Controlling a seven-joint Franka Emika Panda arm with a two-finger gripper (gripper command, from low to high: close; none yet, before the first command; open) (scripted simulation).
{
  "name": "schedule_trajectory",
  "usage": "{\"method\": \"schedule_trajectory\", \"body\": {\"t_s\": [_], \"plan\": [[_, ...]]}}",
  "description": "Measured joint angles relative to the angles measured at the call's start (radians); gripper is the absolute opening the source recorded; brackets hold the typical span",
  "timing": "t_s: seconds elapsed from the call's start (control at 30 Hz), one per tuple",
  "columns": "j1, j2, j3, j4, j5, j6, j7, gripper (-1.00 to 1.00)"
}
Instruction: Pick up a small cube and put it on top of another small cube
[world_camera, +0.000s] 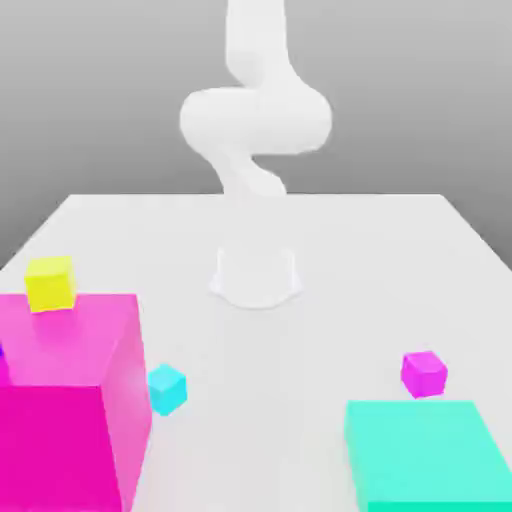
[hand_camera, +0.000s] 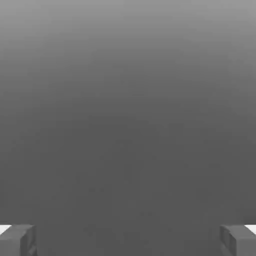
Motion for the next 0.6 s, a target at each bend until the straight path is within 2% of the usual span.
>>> {"method": "schedule_trajectory", "body": {"t_s": [0.27, 0.6], "plan": [[0.235, 0.292, 0.016, -0.169, 0.019, 0.188, -0.373, 0.00], [0.461, 0.644, 0.104, -0.373, 0.022, 0.416, -0.808, 0.00]]}}
